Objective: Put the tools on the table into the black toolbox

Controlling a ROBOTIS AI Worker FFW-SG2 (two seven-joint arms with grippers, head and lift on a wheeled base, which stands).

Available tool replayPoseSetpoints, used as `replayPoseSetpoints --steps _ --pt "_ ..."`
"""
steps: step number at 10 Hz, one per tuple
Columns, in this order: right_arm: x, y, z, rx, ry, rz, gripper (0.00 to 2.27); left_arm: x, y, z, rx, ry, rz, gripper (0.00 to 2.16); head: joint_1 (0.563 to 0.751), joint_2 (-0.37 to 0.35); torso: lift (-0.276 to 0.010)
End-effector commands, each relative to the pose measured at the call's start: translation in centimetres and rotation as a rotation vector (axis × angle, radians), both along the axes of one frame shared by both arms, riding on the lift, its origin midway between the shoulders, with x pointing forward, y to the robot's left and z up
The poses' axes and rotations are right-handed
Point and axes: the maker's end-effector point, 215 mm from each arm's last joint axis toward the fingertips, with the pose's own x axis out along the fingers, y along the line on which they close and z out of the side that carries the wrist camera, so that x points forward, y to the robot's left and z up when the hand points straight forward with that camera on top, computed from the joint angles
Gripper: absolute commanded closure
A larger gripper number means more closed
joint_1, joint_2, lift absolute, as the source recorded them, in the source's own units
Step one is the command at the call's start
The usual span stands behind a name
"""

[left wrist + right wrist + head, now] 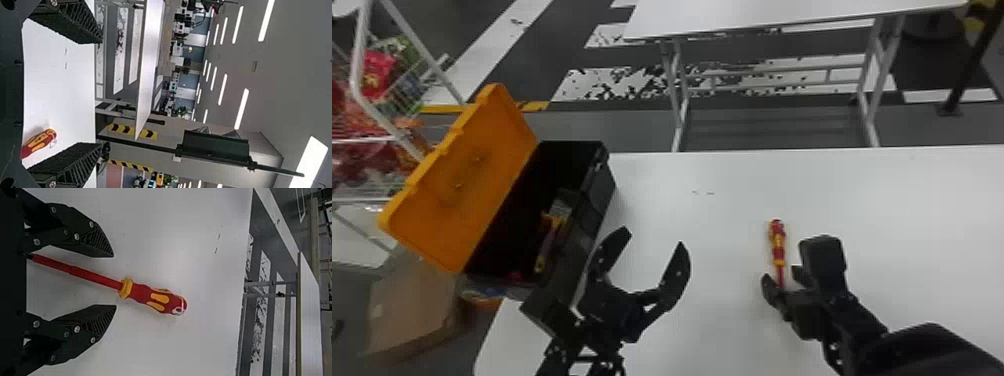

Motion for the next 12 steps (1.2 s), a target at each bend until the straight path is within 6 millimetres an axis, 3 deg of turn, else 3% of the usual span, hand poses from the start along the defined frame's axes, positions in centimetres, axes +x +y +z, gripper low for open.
replayPoseSetpoints --steps 1,2,3,7,12 --pt "-0.5 -0.5 -0.7 -0.029 0.021 0.005 1.88 -0.1 0.0 -0.1 0.002 0.002 -0.003 0.06 0.695 0.262 -0.075" --pt "-0.7 -0.7 -0.9 -0.041 0.031 0.007 2.13 -0.2 0.0 -0.1 0.003 0.004 -0.004 0.06 0.695 0.259 -0.075" --pt "-1.1 -0.7 -1.2 -0.046 0.043 0.014 2.23 -0.3 0.0 -0.1 0.002 0.004 -0.004 0.06 0.695 0.256 -0.075" --pt "-2.0 -1.1 -0.4 -0.066 0.018 0.019 2.23 -0.8 -0.1 -0.3 0.001 0.011 -0.008 0.06 0.695 0.255 -0.075" --pt "-2.6 -0.6 4.1 -0.049 -0.121 0.014 2.23 -0.4 -2.6 2.3 -0.021 -0.027 -0.054 0.06 0.695 0.240 -0.075"
